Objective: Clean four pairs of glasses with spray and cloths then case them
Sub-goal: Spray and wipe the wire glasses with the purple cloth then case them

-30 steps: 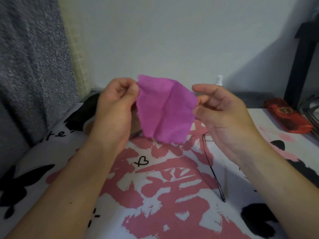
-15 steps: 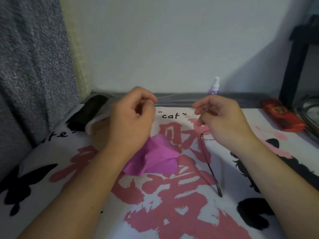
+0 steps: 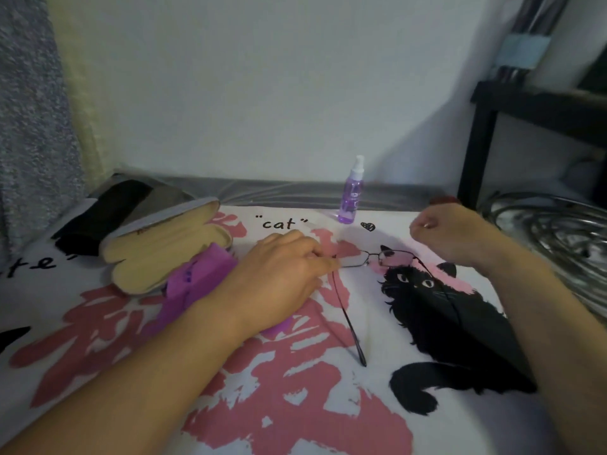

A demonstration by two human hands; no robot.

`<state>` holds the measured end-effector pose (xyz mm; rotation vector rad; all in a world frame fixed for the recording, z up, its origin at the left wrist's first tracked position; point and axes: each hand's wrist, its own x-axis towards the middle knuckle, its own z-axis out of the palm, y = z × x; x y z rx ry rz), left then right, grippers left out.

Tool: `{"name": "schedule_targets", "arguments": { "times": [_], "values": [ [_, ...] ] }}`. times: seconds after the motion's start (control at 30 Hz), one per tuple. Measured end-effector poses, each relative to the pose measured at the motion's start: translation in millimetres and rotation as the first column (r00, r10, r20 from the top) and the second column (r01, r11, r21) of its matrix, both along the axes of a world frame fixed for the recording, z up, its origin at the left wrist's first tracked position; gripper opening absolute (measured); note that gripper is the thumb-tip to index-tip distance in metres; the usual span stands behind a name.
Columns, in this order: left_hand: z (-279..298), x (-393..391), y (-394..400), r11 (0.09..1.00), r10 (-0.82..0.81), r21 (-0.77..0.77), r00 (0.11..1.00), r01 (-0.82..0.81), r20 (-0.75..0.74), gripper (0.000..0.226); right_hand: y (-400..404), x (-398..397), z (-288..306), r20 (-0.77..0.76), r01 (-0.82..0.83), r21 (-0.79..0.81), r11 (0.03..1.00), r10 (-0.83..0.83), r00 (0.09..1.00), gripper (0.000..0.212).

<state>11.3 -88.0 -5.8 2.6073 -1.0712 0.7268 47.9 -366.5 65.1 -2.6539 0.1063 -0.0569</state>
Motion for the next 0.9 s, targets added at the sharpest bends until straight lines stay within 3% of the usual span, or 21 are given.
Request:
{"name": "schedule_targets", "arguments": {
  "times": [0.1,0.17,0.27,0.47,0.6,0.7,0.77,0.9],
  "values": [
    [-2.1,2.5,-3.6,1.000,0.005,-0.009,1.000,-0.005,-0.006,0.035,-9.4,-7.7,-7.1,-0.205,-0.043,0.126,0.991,0.069,0.976,0.011],
    [-0.9,3.8,-1.8,0.999,0.002,-0.050,1.000,-0.003,-0.010,0.028,-8.2,-10.1,-11.6,-0.206,-0.068,0.293,0.954,0.132,0.970,0.010],
    [2.3,2.5,5.3,0.971,-0.007,-0.238,0.994,-0.019,-0.105,0.027,-1.5,-6.9,-13.6,-0.199,-0.064,0.437,0.897,0.166,0.966,0.012],
    [20.4,-2.0,14.4,0.746,-0.063,-0.651,0.960,-0.137,-0.274,0.020,15.0,7.9,-2.9,-0.302,-0.092,0.420,0.903,0.234,0.924,0.013],
    [28.7,-4.4,22.0,0.593,-0.069,-0.752,0.913,-0.287,-0.403,0.024,26.6,44.4,-16.7,-0.019,-0.058,0.428,0.902,0.073,0.997,0.029],
    [32.4,-4.7,22.6,0.403,-0.135,-0.843,0.888,-0.357,-0.440,0.026,41.9,63.3,-23.6,0.135,-0.129,0.648,0.750,0.053,0.989,0.056],
    [34.0,-3.7,24.2,0.346,-0.112,-0.859,0.893,-0.377,-0.437,0.023,52.5,74.6,-24.3,0.211,-0.199,0.733,0.651,0.062,0.976,0.048],
    [33.1,-2.0,30.9,0.287,-0.077,-0.873,0.899,-0.394,-0.431,0.021,69.4,87.9,-19.3,0.328,-0.263,0.780,0.568,-0.012,0.945,0.011]
  ]
}}
